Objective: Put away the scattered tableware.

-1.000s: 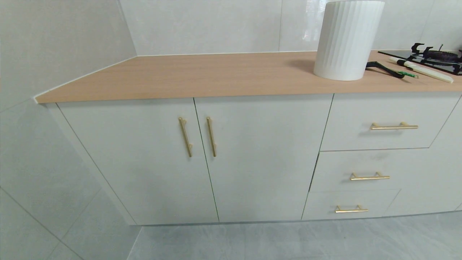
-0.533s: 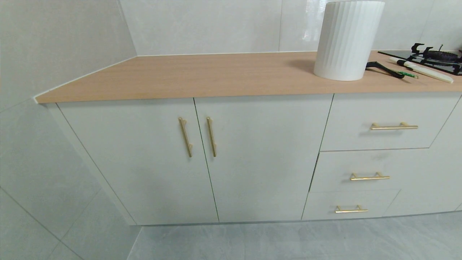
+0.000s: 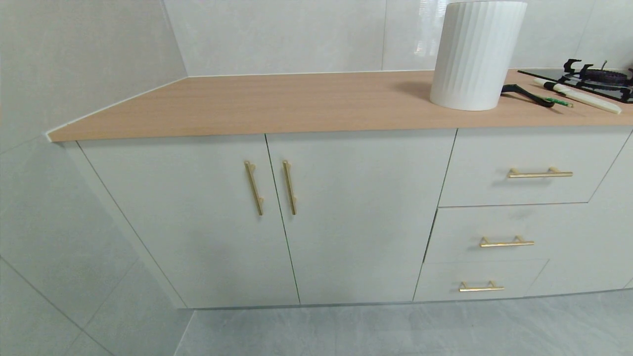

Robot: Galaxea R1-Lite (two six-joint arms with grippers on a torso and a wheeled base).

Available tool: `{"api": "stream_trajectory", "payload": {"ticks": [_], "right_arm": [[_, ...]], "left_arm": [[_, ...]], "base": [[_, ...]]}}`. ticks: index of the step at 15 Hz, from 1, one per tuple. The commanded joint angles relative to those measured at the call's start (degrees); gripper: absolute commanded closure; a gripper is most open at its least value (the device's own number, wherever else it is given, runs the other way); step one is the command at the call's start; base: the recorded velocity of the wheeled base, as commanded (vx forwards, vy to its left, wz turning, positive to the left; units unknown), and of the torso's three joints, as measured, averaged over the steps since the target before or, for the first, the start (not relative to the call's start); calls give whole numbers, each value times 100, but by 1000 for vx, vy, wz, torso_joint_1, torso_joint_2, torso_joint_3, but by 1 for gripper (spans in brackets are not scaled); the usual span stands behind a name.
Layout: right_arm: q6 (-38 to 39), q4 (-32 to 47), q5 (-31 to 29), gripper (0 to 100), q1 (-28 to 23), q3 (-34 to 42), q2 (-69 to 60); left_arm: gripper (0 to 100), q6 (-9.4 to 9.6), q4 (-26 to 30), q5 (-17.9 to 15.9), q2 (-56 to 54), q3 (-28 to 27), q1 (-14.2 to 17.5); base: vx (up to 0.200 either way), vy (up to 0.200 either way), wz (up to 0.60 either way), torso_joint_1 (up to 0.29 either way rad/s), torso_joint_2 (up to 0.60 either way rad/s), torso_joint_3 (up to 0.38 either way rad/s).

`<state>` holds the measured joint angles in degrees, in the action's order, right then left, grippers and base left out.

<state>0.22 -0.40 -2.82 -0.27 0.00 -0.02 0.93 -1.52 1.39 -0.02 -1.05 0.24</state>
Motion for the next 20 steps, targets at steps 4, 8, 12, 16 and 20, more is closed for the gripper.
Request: {"api": "stream_trajectory", "payload": {"ticks": [4, 8, 12, 16, 20], "right_arm": [[31, 5, 0, 0, 0, 0, 11], [31, 5, 0, 0, 0, 0, 2], [31, 5, 0, 0, 0, 0, 2], [31, 5, -8, 0, 0, 0, 2], [31, 5, 18, 0, 0, 0, 11]], "left_arm": [[0, -268, -67, 1153, 2, 96, 2], [0, -14, 152, 10, 11, 87, -7], [0, 101, 161, 2, 11, 96, -7], [0, -119, 152, 2, 11, 96, -7], [0, -101, 152, 2, 11, 96, -7]], "base": [[0, 0, 0, 0, 0, 0], [0, 0, 0, 0, 0, 0], [0, 0, 0, 0, 0, 0], [0, 0, 0, 0, 0, 0], [0, -50, 0, 1, -1, -2]]}}
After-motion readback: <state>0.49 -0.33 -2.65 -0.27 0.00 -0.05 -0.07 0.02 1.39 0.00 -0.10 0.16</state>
